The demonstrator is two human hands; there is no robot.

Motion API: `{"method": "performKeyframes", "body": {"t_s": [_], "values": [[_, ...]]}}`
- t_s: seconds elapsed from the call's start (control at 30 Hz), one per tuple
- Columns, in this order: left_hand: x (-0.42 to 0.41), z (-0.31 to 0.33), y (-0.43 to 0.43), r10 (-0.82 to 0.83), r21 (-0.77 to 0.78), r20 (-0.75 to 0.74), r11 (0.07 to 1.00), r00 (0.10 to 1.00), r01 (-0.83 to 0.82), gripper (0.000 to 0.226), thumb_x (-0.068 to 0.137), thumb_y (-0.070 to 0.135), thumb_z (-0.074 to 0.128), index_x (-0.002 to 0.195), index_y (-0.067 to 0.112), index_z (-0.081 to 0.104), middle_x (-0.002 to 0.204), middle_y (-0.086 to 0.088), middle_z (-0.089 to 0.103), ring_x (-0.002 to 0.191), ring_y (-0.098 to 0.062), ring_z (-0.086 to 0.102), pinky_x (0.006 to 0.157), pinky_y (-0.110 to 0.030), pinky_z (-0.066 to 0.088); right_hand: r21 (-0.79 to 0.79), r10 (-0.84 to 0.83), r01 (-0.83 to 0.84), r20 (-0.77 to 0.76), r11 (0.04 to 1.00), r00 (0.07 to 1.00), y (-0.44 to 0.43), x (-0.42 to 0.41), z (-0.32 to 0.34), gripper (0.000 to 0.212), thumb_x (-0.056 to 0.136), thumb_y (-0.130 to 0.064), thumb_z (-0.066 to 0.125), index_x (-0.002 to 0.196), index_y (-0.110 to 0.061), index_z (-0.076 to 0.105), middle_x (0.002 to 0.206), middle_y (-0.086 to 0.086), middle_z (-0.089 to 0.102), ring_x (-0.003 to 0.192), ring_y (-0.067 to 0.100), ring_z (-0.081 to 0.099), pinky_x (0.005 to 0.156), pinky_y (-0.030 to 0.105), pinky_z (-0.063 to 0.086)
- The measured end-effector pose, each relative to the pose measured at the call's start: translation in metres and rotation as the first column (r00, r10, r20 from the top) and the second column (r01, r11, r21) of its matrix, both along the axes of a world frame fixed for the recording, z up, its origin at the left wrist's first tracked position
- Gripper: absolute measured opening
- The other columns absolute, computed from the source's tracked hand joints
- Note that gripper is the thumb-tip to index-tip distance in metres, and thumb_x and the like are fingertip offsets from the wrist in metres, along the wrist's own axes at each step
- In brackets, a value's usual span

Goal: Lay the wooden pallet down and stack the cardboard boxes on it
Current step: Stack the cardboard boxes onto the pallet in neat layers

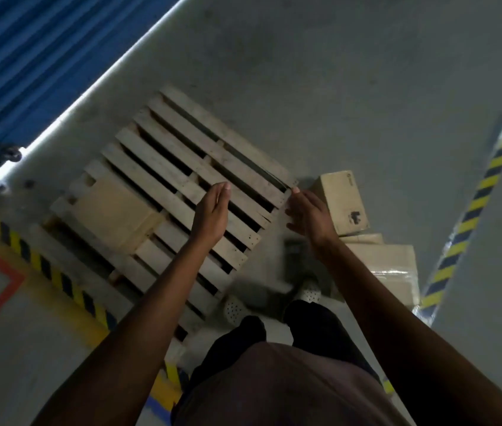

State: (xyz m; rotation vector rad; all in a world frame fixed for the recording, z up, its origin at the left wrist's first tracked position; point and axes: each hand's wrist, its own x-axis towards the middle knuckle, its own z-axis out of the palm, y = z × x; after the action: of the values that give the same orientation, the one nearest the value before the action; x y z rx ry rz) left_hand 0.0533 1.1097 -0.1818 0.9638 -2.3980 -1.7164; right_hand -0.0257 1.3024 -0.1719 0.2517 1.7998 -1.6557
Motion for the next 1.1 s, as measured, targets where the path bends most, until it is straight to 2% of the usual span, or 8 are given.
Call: {"method": "performKeyframes", "body": {"t_s": [0.13, 0.27, 0.4, 0.5, 0.6, 0.73, 0.93, 1.1], "values": [[-0.041, -0.003, 0.042, -0.108, 0.008, 0.012, 0.994, 0.994, 0.108, 0.045, 0.105, 0.042, 0.035, 0.133, 0.014, 0.056, 0.132, -0.002, 0.061, 0.122, -0.013, 0.055, 0.093, -0.019, 0.04, 0.017, -0.143, 0.143, 0.032, 0.99, 0.989, 0.046, -0.019, -0.003, 0.061, 0.084, -0.06, 0.063, 0.13, -0.021, 0.06, 0.126, 0.006, 0.065, 0.114, 0.028, 0.062, 0.096, 0.051, 0.051], [-0.081, -0.007, 0.091, -0.188, 0.007, 0.043, 0.982, 0.981, 0.188, 0.044, 0.106, 0.041, 0.035, 0.133, 0.014, 0.057, 0.126, 0.003, 0.06, 0.114, -0.006, 0.053, 0.081, -0.009, 0.038, 0.021, -0.228, 0.227, 0.065, 0.974, 0.971, 0.099, -0.039, -0.008, 0.031, 0.098, -0.044, 0.056, 0.121, -0.023, 0.061, 0.116, 0.001, 0.066, 0.111, 0.026, 0.061, 0.09, 0.043, 0.052], [-0.118, -0.014, 0.143, -0.244, 0.032, 0.058, 0.97, 0.968, 0.243, 0.04, 0.105, 0.04, 0.036, 0.124, 0.015, 0.061, 0.116, 0.004, 0.062, 0.113, -0.015, 0.058, 0.091, -0.025, 0.044, 0.036, -0.314, 0.312, 0.107, 0.949, 0.943, 0.152, -0.059, -0.013, 0.014, 0.101, -0.039, 0.053, 0.109, -0.03, 0.059, 0.109, -0.005, 0.063, 0.105, 0.022, 0.061, 0.081, 0.035, 0.05], [-0.146, -0.017, 0.179, -0.285, 0.037, 0.054, 0.958, 0.957, 0.283, 0.036, 0.106, 0.036, 0.039, 0.121, 0.014, 0.063, 0.113, 0.002, 0.064, 0.109, -0.015, 0.059, 0.096, -0.032, 0.046, 0.061, -0.347, 0.342, 0.118, 0.938, 0.931, 0.188, -0.071, -0.021, 0.019, 0.1, -0.043, 0.052, 0.112, -0.03, 0.06, 0.116, -0.002, 0.062, 0.11, 0.024, 0.06, 0.086, 0.038, 0.052], [-0.168, -0.024, 0.209, -0.331, 0.067, 0.086, 0.943, 0.94, 0.326, 0.038, 0.105, 0.036, 0.04, 0.128, 0.013, 0.061, 0.125, -0.003, 0.063, 0.116, -0.014, 0.057, 0.102, -0.033, 0.045, 0.101, -0.364, 0.354, 0.116, 0.93, 0.924, 0.217, -0.083, -0.029, 0.021, 0.098, -0.048, 0.053, 0.111, -0.033, 0.06, 0.129, 0.004, 0.058, 0.116, 0.027, 0.058, 0.087, 0.04, 0.053], [-0.189, -0.038, 0.234, -0.385, 0.081, 0.134, 0.923, 0.913, 0.377, 0.043, 0.105, 0.039, 0.04, 0.129, 0.011, 0.061, 0.129, -0.008, 0.064, 0.121, -0.02, 0.058, 0.106, -0.038, 0.045, 0.121, -0.423, 0.409, 0.135, 0.905, 0.896, 0.243, -0.099, -0.04, 0.043, 0.1, -0.045, 0.052, 0.132, -0.017, 0.056, 0.125, 0.005, 0.06, 0.11, 0.026, 0.059, 0.087, 0.039, 0.053], [-0.215, -0.064, 0.242, -0.395, 0.19, 0.195, 0.913, 0.898, 0.361, 0.041, 0.105, 0.041, 0.037, 0.129, 0.017, 0.058, 0.129, -0.004, 0.059, 0.121, -0.021, 0.055, 0.105, -0.042, 0.045, 0.163, -0.514, 0.493, 0.129, 0.855, 0.848, 0.251, -0.127, -0.055, 0.018, 0.099, -0.042, 0.054, 0.111, -0.03, 0.058, 0.12, 0.003, 0.061, 0.11, 0.026, 0.059, 0.09, 0.043, 0.052], [-0.255, -0.108, 0.24, -0.28, 0.206, 0.271, 0.952, 0.921, 0.228, 0.025, 0.105, 0.04, 0.038, 0.101, 0.024, 0.056, 0.102, 0.002, 0.059, 0.106, -0.027, 0.06, 0.095, -0.043, 0.048, 0.16, -0.513, 0.494, 0.122, 0.855, 0.849, 0.243, -0.157, -0.09, 0.024, 0.1, -0.04, 0.053, 0.118, -0.025, 0.059, 0.123, 0.004, 0.061, 0.113, 0.024, 0.058, 0.081, 0.035, 0.052]]}}
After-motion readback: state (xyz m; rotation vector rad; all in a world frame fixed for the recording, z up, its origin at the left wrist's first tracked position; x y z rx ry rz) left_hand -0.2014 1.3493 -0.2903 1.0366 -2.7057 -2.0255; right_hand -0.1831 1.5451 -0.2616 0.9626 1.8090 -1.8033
